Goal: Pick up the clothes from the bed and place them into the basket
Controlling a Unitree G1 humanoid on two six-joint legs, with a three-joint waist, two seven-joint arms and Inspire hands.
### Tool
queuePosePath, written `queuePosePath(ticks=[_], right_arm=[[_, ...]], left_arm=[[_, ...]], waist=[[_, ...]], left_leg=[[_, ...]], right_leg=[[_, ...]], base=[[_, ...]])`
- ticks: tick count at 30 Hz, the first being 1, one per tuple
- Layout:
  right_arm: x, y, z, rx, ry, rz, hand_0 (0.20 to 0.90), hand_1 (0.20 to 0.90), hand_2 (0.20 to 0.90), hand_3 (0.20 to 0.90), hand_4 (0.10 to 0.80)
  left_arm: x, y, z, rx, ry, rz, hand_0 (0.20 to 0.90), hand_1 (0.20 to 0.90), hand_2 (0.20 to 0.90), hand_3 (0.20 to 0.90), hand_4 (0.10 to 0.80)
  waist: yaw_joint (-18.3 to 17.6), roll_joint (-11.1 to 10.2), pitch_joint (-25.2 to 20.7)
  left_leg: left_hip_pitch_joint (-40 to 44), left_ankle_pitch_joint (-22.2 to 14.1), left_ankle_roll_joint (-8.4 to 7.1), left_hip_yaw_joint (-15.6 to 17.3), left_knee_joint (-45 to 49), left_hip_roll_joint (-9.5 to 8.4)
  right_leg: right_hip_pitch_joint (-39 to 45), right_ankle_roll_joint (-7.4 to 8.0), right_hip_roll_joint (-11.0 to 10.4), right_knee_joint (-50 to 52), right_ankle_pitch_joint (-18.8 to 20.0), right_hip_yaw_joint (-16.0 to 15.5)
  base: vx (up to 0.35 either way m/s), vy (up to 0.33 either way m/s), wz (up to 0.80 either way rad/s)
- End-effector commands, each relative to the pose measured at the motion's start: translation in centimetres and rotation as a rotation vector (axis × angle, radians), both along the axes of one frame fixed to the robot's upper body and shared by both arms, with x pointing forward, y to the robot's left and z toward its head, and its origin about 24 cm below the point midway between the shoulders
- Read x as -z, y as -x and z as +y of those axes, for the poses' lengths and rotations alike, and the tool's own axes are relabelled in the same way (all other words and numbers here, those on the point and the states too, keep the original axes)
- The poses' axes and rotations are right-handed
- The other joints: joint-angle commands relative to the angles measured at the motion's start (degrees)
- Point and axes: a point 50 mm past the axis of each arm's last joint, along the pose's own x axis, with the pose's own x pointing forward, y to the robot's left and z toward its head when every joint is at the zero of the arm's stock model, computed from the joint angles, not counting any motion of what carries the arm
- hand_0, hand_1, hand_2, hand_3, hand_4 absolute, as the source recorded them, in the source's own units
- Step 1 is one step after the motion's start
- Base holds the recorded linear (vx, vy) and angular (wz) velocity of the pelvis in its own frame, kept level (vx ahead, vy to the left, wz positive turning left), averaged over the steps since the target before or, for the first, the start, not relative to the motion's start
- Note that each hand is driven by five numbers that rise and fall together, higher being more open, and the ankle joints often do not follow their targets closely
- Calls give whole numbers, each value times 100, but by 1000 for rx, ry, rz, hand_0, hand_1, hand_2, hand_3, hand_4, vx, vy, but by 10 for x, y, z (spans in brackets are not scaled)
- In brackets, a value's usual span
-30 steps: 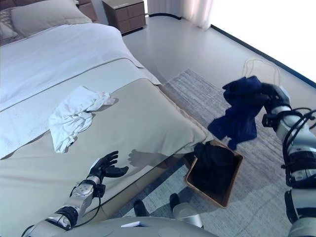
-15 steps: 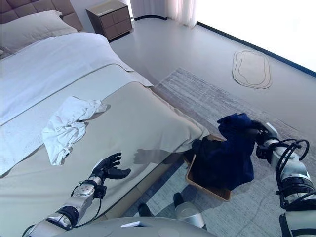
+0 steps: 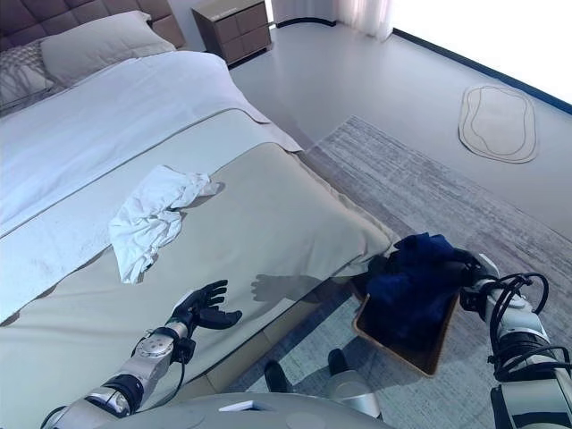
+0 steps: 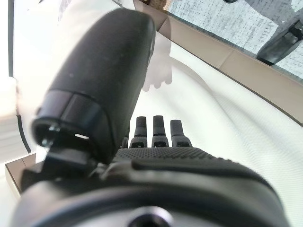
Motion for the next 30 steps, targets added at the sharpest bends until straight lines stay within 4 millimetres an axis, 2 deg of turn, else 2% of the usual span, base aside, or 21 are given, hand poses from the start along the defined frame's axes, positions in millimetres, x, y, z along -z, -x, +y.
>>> queuePosePath(ticks=[1, 4, 12, 16, 17, 19, 24, 26, 30], right_arm=[[-38, -32, -10, 12, 94, -159, 900, 900, 900, 900, 800], [-40, -35, -10, 18, 114, -140, 900, 900, 900, 900, 800], [-31, -22, -18, -22, 296, 54, 900, 900, 900, 900, 800], [-37, -27, -21, -71, 400, 109, 900, 900, 900, 900, 800], [-45, -34, -20, -94, 480, 130, 900, 900, 900, 900, 800], [-51, -39, -19, -102, 518, 125, 900, 900, 900, 900, 800], [-90, -79, 1, -175, 779, 12, 900, 900, 900, 900, 800], [-111, -99, 17, -199, 873, -73, 900, 900, 900, 900, 800], [-169, -138, 61, -234, 988, -315, 900, 900, 900, 900, 800]], left_arm=[[-20, -26, 4, 49, -34, -129, 900, 900, 900, 900, 800], [-21, -26, 6, 50, -35, -131, 900, 900, 900, 900, 800], [-17, -21, 7, 37, -33, -118, 900, 900, 900, 900, 800], [-16, -19, 6, 24, -28, -114, 900, 900, 900, 900, 800], [-14, -18, 5, 16, -26, -114, 900, 900, 900, 900, 800], [-13, -17, 4, 11, -24, -112, 900, 900, 900, 900, 800], [-9, -11, 2, -12, -15, -89, 900, 900, 900, 900, 800], [-7, -8, 0, -18, -12, -83, 900, 900, 900, 900, 800], [-8, -13, -8, 8, -39, -103, 900, 900, 900, 900, 800]], waist=[[151, -124, -82], [190, -103, -68], [273, -164, -127], [320, -196, -137], [359, -221, -140], [391, -234, -141], [628, -271, -124], [747, -277, -111], [1005, -293, -16]], left_leg=[[129, -406, 62, -448, 55, -219], [130, -401, 63, -504, 46, -240], [144, -385, 62, -585, 31, -253], [150, -376, 64, -620, 34, -267], [145, -365, 63, -649, 32, -270], [139, -354, 59, -671, 30, -270], [65, -285, 60, -900, 11, -332], [23, -254, 67, -1013, 16, -369], [-133, -191, 93, -1297, 41, -448]], right_leg=[[-384, 69, 118, 266, 394, -107], [-368, 61, 109, 255, 394, -134], [-307, 75, 99, 191, 424, -191], [-281, 73, 97, 176, 437, -215], [-270, 65, 100, 177, 438, -230], [-262, 61, 99, 176, 439, -249], [-225, 32, 88, 137, 434, -401], [-224, 15, 79, 152, 411, -463], [-292, -51, 69, 299, 285, -615]], base=[[-3, -14, 8], [-2, -1, 8], [7, -5, 6], [5, 1, 1], [15, 1, 7], [17, 1, 7], [13, 7, 15], [16, 11, 21], [4, 10, 26]])
